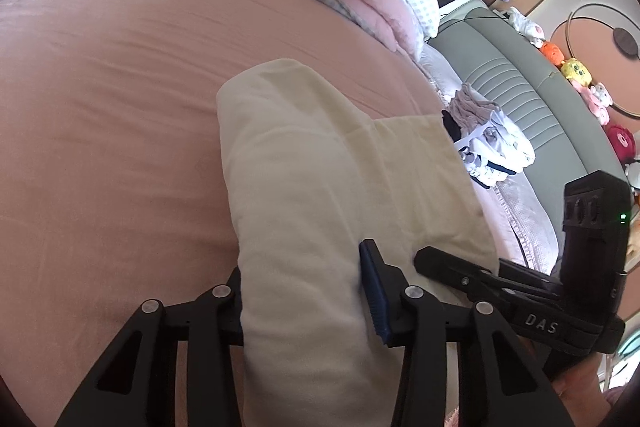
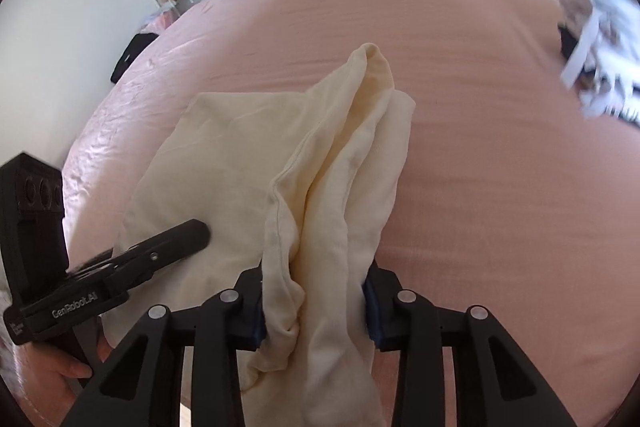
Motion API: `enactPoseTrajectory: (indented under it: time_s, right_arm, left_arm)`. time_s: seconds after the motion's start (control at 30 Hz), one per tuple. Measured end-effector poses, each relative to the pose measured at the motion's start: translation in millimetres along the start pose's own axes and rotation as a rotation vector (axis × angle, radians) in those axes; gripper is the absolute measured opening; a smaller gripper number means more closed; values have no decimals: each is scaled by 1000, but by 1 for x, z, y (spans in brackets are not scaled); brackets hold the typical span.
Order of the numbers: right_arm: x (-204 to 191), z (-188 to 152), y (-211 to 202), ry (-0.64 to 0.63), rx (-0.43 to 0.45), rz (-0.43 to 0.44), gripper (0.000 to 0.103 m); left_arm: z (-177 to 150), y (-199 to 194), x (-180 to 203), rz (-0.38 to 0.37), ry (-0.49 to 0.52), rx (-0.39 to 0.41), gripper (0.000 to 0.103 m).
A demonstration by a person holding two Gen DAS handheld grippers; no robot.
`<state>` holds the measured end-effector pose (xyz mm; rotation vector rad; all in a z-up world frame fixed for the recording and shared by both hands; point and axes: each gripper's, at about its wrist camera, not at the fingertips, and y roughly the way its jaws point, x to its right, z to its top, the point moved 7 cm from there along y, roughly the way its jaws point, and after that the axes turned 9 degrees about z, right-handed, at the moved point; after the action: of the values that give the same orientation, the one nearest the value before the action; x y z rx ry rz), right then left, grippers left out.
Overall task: Fold clothes
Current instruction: 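Grasp the cream bundle with the right gripper and lift it toward the white clothes stack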
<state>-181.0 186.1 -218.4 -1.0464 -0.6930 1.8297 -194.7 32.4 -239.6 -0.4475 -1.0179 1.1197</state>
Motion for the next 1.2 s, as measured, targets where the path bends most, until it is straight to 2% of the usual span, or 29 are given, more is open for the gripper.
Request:
enactPoseTrajectory:
  time_s: [0.33,0.53,0.7,0.97,1.1,1.2]
  right_arm:
    - [-15,3,-42,-34,40,-79,36]
    - [-19,6,-88,-60,98,-88,36]
    - [-21,21,-108,-65,122,-110,36]
    - [27,28,-146,11,143,-116,36]
    - [69,50,-175,54,169,-136,36]
    - [105,80,-205,68,209,-157,36]
  left_arm:
    - [-1,-20,28,-29,36,26,39]
    - [13,-46,61,-27,92,81,39]
    - [23,-49,99,-25,141,96,39]
    - [40,-31,181,-66,248,78,38]
    - [71,-9,239,-132,289,64,38]
    - [102,5,285,-194,310,72,38]
